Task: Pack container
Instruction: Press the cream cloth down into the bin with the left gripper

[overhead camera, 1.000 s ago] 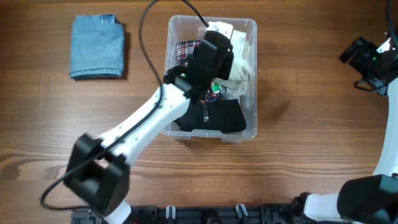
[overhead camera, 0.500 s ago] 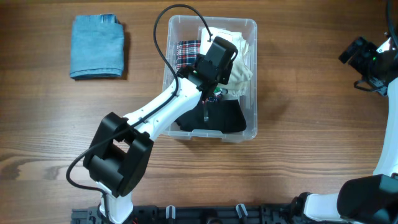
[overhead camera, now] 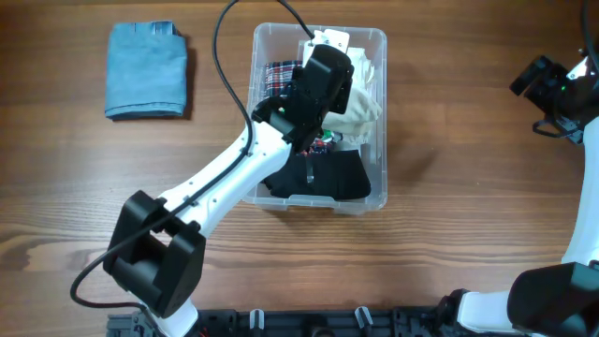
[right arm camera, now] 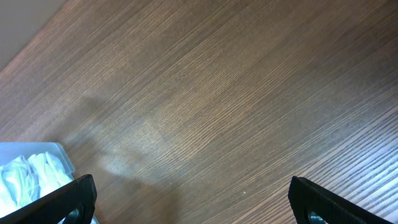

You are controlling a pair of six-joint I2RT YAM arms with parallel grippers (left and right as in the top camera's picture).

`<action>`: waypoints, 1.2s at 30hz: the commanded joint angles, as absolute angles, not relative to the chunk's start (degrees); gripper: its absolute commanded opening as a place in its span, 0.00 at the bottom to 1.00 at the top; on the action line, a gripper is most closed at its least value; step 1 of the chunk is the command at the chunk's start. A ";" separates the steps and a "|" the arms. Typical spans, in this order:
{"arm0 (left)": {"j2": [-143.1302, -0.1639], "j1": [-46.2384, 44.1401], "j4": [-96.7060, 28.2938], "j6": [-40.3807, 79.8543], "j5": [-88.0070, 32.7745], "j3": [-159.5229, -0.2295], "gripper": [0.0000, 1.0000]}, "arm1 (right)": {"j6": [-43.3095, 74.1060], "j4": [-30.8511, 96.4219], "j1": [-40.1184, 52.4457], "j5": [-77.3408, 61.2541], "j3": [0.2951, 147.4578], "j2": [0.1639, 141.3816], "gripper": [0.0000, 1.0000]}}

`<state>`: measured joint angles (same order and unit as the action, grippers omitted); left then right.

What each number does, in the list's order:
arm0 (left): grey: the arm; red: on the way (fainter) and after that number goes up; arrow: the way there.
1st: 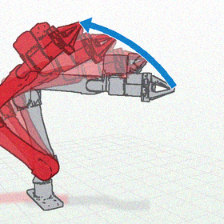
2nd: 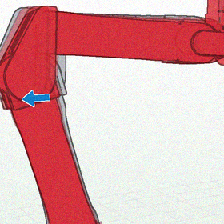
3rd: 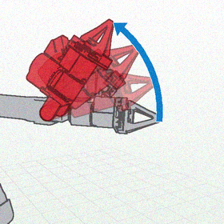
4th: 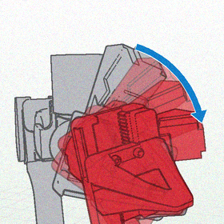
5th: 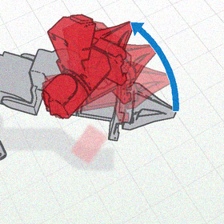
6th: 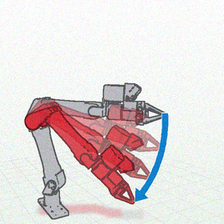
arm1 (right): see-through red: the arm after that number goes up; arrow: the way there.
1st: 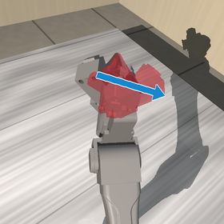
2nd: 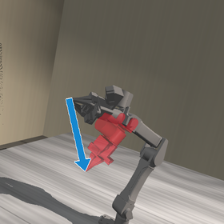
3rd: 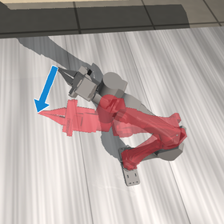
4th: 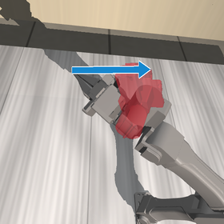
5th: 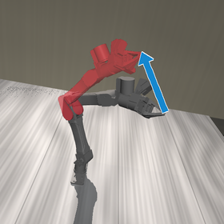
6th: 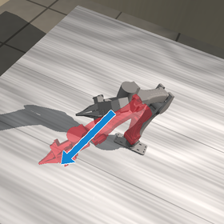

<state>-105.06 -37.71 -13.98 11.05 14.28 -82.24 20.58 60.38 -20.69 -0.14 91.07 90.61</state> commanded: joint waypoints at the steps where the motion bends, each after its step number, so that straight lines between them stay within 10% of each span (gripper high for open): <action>1: -107.31 -37.58 -16.05 14.41 14.22 -81.76 0.04 | 21.04 60.23 -20.64 0.03 91.77 91.09 1.00; 36: -113.89 -40.66 -20.71 23.20 6.85 -81.76 0.04 | 21.06 60.23 -20.64 0.03 91.77 91.09 1.00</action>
<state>-110.63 -40.77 -20.12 21.96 7.35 -82.35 20.58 60.38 -20.69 -0.14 91.07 90.61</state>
